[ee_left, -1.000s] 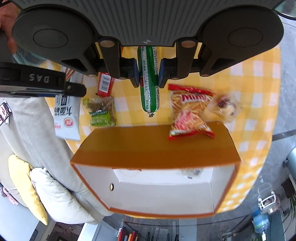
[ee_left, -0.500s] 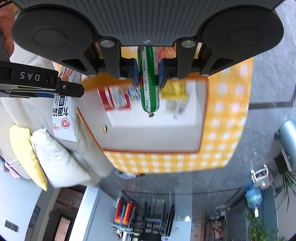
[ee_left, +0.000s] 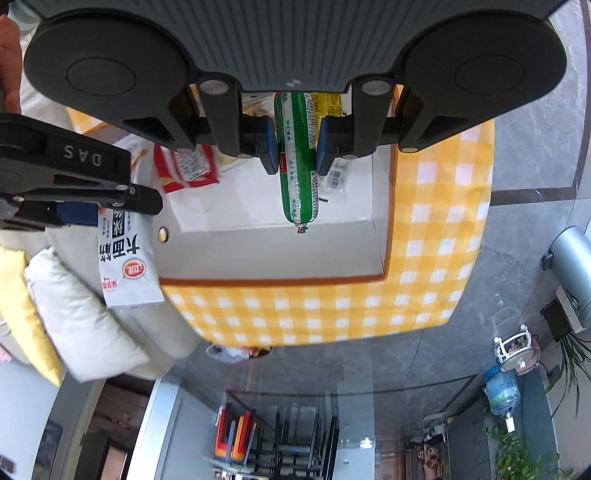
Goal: Organize snacks
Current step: 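Carry both snacks over the box rim and open both tools inside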
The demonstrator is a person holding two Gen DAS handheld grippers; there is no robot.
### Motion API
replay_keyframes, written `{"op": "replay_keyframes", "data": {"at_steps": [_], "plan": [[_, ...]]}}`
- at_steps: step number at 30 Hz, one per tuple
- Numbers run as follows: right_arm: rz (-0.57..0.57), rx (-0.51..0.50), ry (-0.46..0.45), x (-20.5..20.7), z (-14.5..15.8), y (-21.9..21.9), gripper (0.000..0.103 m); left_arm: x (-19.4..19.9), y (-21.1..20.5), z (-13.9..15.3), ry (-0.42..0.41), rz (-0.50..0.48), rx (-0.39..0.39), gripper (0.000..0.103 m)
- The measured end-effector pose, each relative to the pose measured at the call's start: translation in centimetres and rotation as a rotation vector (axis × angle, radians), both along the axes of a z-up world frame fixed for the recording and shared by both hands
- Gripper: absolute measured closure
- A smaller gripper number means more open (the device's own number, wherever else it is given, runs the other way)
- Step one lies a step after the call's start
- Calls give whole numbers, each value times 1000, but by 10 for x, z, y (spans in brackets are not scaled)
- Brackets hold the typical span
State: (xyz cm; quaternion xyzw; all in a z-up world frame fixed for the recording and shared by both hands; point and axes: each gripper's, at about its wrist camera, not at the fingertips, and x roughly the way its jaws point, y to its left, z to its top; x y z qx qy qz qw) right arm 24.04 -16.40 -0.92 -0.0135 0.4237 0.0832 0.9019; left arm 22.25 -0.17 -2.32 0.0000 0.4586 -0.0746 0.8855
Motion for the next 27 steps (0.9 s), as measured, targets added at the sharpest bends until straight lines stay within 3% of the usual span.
{"op": "replay_keyframes", "data": {"at_steps": [12,27], "plan": [[6,-96,153,40,-67,9,57,20,-9,-47,117,-37,53,79],[10,-102,284,50,-105,12,55,37,-14,-76,211,-41,90,79]]}}
